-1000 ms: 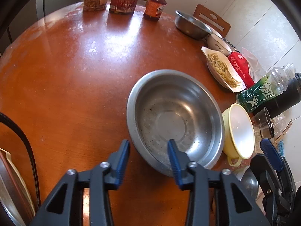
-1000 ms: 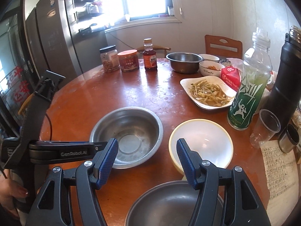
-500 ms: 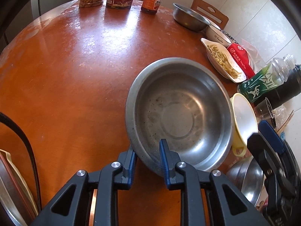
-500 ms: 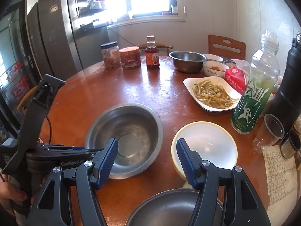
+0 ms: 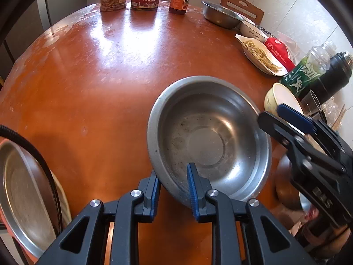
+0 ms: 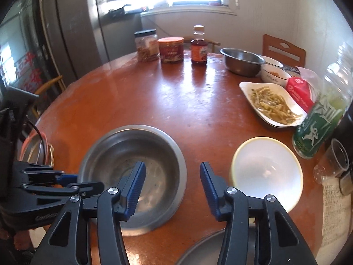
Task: Organize plates and bowls
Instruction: 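Carry the large steel bowl with the left tool beside the pan stack, release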
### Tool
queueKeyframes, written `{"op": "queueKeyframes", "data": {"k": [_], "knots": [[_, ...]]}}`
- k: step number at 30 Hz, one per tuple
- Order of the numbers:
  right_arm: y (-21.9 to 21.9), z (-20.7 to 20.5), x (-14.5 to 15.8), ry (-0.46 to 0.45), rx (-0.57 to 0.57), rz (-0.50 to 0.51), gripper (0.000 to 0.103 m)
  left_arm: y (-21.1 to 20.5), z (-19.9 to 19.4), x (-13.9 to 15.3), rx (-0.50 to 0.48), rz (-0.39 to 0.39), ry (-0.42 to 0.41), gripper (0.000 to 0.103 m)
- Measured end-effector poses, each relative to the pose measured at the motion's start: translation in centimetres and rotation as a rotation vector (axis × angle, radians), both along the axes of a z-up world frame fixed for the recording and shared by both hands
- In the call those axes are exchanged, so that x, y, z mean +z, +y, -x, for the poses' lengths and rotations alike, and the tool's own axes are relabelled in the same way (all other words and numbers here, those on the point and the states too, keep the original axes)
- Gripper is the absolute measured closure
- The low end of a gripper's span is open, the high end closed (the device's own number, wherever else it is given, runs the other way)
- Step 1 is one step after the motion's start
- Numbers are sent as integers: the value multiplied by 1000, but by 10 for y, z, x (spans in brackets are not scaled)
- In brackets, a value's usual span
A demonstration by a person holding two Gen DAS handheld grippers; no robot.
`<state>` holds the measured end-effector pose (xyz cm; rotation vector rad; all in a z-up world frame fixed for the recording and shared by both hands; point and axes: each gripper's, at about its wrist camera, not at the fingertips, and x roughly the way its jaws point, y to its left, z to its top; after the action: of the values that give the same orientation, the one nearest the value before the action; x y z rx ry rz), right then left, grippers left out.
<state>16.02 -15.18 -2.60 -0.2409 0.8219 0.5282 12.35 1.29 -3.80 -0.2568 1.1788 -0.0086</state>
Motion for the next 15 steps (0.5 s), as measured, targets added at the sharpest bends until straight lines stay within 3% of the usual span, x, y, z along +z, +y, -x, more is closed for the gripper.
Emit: {"op": "queueKeyframes", "data": {"k": [8,12,15], "knots": [[22,8,-17,38,68,89,52,2,26,2,-19,-12,-15,79],[27,17,-25,55,103,117,69,6,41,3,-20,-11,-22,78],[24,24,-24,75,110,91,73,8,49,5,-17,-23,-25,79]]}}
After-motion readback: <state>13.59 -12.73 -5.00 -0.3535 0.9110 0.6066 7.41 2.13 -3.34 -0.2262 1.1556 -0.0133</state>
